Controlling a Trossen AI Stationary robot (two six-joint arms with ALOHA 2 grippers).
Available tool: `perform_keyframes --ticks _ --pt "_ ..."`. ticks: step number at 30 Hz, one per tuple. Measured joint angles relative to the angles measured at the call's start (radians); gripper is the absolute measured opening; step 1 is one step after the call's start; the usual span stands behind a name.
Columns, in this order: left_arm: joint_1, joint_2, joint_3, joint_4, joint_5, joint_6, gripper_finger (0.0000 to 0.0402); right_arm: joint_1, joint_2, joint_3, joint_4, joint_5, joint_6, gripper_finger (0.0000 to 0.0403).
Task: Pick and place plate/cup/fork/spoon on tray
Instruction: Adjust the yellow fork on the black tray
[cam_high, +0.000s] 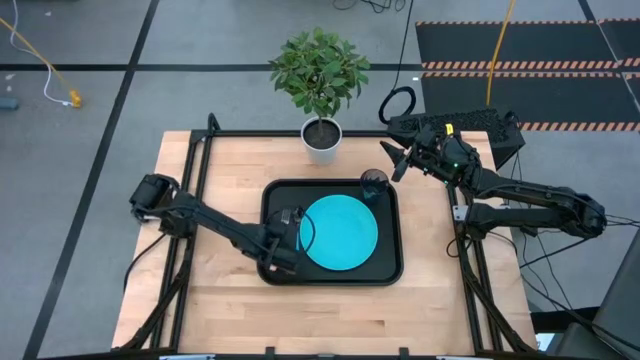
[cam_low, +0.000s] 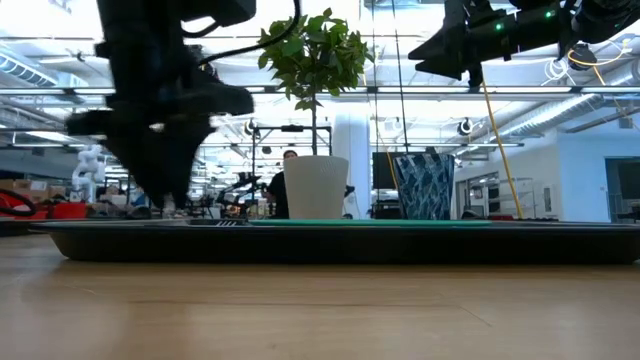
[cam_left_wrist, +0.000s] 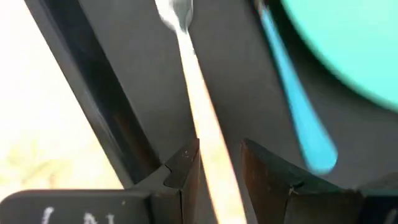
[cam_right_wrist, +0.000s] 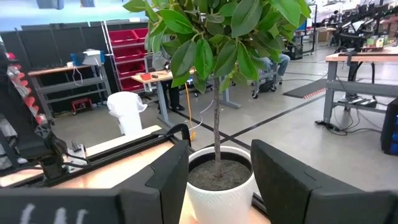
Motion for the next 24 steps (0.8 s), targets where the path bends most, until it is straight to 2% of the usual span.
perform_keyframes --ticks 2,4,7,15,18,24 --pt "0.014 -0.001 0.0 0.018 -0.081 -0.003 0.0118 0.0 0.0 0.0 0.001 -0.008 0.024 0.0169" --pt "0.028 0.0 0.0 0.056 -0.12 0.004 0.0117 0.0 0.0 0.0 0.003 -0.035 0.044 0.0169" --pt "0.048 0.001 0.0 0.08 -0.116 0.081 0.0118 0.0 -0.002 0.0 0.003 -0.068 0.049 0.0169" --pt "0.093 -0.012 0.0 0.073 -0.111 0.099 0.0118 0.0 -0.002 0.0 0.015 -0.053 0.006 0.0169" --pt "0.097 -0.013 0.0 0.077 -0.174 0.082 0.0118 0.0 0.0 0.0 0.07 0.003 -0.048 0.0169" --pt "0.089 -0.013 0.0 0.079 -0.339 0.05 0.0118 0.0 0.004 -0.001 0.091 0.004 -0.067 0.0169"
